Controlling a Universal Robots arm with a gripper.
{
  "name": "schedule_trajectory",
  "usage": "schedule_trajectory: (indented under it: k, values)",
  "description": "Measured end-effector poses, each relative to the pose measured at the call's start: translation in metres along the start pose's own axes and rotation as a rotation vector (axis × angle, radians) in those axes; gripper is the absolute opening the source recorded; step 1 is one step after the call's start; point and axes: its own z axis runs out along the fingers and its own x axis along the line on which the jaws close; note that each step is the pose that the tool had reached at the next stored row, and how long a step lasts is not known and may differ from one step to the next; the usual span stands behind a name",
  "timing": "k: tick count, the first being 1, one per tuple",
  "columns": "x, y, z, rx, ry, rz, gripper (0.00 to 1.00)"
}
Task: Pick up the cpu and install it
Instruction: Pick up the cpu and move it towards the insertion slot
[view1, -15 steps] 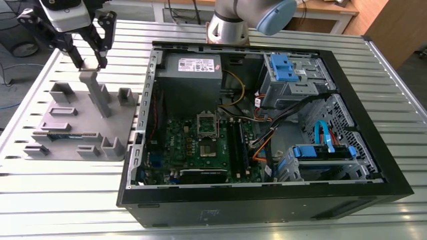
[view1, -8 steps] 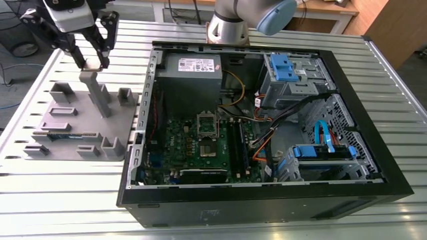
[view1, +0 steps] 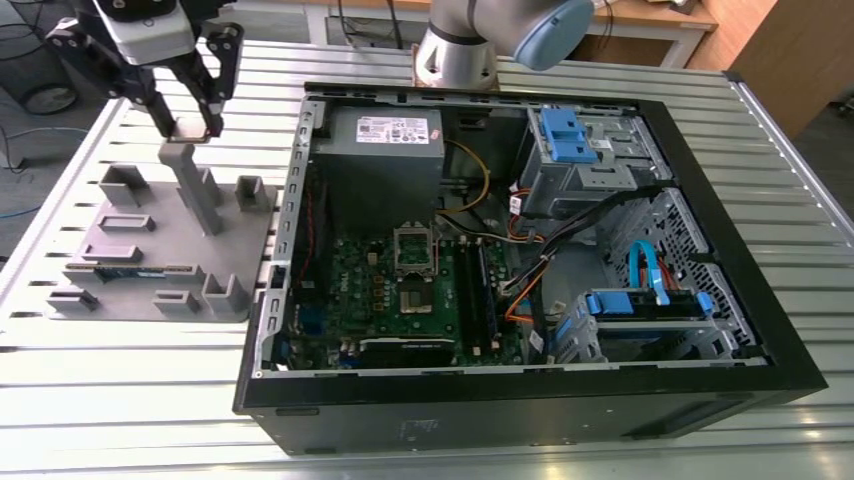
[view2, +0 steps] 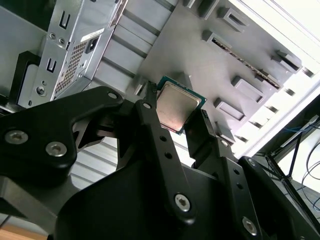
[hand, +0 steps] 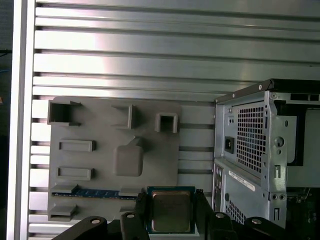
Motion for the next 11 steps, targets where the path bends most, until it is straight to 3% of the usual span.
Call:
schedule_trajectory:
  k: [11]
  values:
    - [-0.0052, -0.0001, 0.0002, -0.0001, -0.0001, 0.0, 0.47]
